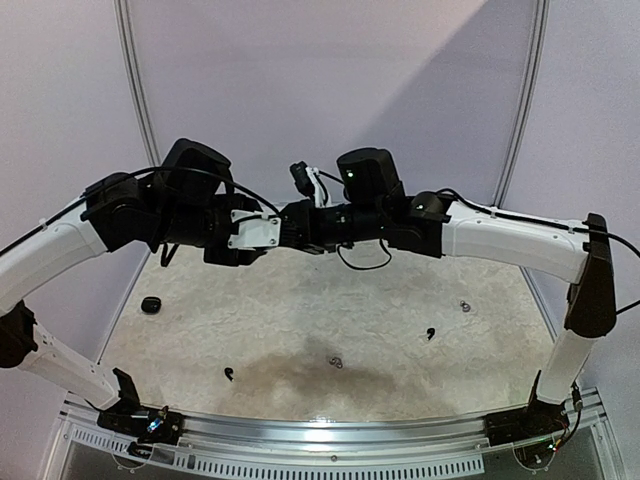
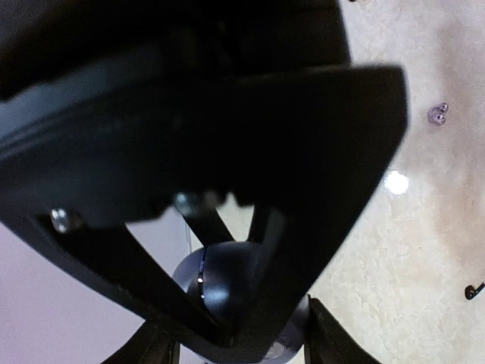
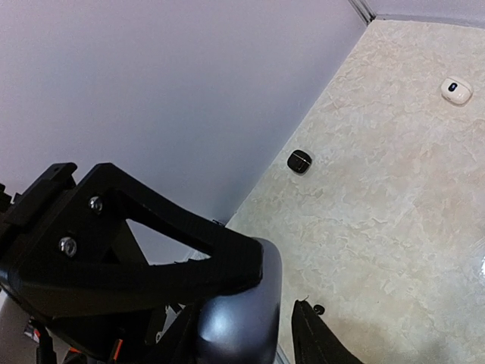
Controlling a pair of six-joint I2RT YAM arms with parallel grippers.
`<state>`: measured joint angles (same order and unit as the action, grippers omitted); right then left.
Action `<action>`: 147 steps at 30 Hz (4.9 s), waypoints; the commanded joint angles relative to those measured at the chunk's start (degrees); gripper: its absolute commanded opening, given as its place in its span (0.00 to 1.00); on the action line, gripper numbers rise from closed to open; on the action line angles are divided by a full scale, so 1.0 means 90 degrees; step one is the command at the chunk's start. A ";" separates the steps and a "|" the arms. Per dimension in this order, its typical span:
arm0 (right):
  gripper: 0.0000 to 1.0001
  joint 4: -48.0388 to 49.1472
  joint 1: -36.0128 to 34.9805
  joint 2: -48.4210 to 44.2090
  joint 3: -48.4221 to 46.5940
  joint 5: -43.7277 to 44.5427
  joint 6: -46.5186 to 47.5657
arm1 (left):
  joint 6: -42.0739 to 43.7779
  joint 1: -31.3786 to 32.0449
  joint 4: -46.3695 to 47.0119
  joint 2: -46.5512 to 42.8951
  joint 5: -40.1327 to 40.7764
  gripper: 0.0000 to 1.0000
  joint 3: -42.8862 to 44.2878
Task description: Insert the wireless bluetooth earbuds into the charging case
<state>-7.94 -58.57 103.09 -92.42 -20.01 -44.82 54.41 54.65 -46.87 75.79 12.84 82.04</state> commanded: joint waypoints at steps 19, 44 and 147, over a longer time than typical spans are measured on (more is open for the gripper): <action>0.00 -0.0584 -0.0160 -0.0307 -0.0234 0.0320 0.0969 | -0.1892 0.0024 0.0127 -0.1321 -0.0943 0.99 -0.0662; 0.00 0.1520 -0.0800 -0.1658 0.0775 -0.1177 0.4554 | -0.7531 -0.1092 0.6530 -0.3480 -0.6031 0.66 -0.4226; 0.31 0.0307 -0.1121 -0.1345 0.0789 0.0590 0.5438 | -0.7192 -0.0496 0.6509 -0.3137 -0.5864 0.00 -0.4165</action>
<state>-2.42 -69.12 90.32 -86.74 -21.52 5.39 -12.34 48.99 10.74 47.59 -38.28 43.11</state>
